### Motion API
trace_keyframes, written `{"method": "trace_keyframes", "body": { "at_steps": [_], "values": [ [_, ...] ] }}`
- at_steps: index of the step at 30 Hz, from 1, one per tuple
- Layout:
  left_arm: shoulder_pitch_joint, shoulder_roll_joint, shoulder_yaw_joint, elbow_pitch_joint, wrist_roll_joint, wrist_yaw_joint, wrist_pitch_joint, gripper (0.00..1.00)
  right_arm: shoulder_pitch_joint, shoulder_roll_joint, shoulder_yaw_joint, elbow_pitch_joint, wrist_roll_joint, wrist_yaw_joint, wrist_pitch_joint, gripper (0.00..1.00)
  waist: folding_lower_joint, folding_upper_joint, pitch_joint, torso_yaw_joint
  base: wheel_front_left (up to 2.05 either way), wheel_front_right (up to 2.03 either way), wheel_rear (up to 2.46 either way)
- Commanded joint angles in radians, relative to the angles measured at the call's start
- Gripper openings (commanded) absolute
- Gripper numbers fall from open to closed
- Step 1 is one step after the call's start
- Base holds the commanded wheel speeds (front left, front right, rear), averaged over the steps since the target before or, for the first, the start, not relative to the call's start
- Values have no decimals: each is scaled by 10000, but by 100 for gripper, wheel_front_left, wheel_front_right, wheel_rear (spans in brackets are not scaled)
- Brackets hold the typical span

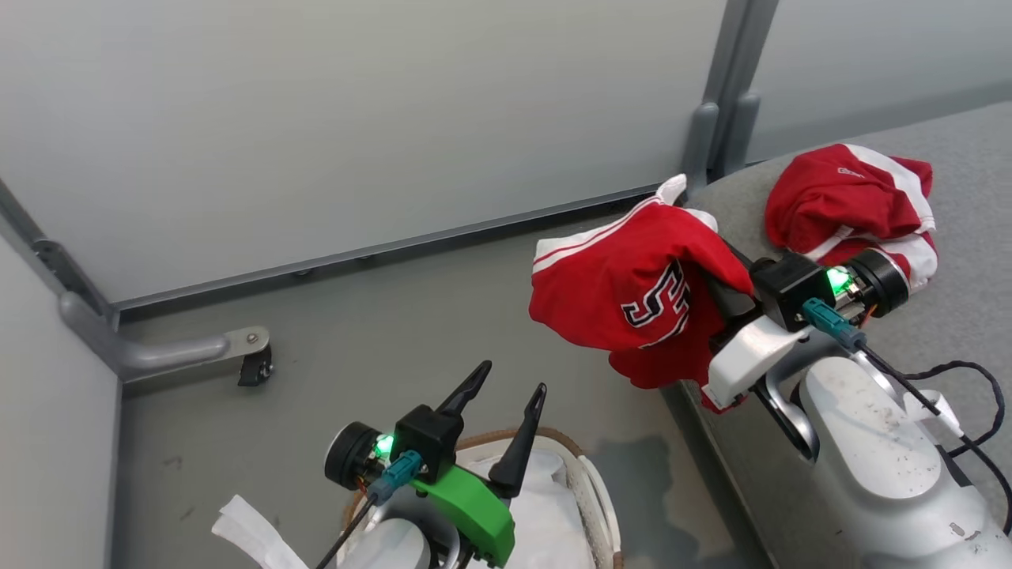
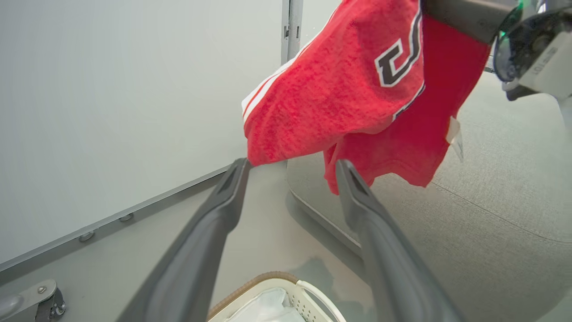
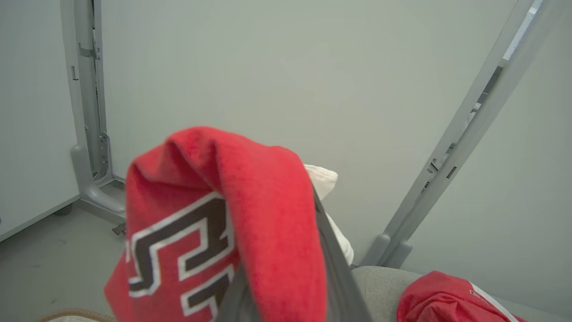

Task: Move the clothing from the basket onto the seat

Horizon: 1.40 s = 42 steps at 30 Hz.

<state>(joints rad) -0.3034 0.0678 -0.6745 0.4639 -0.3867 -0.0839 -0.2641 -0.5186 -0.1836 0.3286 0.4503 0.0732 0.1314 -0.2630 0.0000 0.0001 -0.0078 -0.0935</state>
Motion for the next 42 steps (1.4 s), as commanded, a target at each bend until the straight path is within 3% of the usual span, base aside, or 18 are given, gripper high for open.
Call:
{"method": "trace_keyframes", "body": {
  "at_steps": [1,9,18,24,30,42],
  "values": [
    [181,-57,62,-34,75,-37,0,100,124,-112,-96,-42,-51,-14,-27,0,0,-1,148,-738,0,0,0],
    [178,-149,38,-156,381,-184,-3,100,386,-324,-435,-115,-139,-14,-26,0,0,-1,543,-2448,0,0,0],
    [-31,-155,-182,-121,476,-278,-1,100,449,-213,-861,-174,-217,-14,-27,0,0,-1,884,-3165,0,0,0],
    [-203,-151,-320,-72,597,-296,-1,100,-34,-598,-1629,-443,-377,-14,-27,0,0,-1,1259,-2996,0,0,0],
    [-503,-152,-344,41,821,-352,-1,100,-1150,-1442,-2570,-632,-619,-14,-27,0,0,-1,1919,-2605,0,0,0],
    [-1972,15,-535,-361,1624,-434,-2,100,-5094,-3190,-3603,1540,21,-14,-27,0,0,-1,4377,-1329,0,0,0]
  ]
}}
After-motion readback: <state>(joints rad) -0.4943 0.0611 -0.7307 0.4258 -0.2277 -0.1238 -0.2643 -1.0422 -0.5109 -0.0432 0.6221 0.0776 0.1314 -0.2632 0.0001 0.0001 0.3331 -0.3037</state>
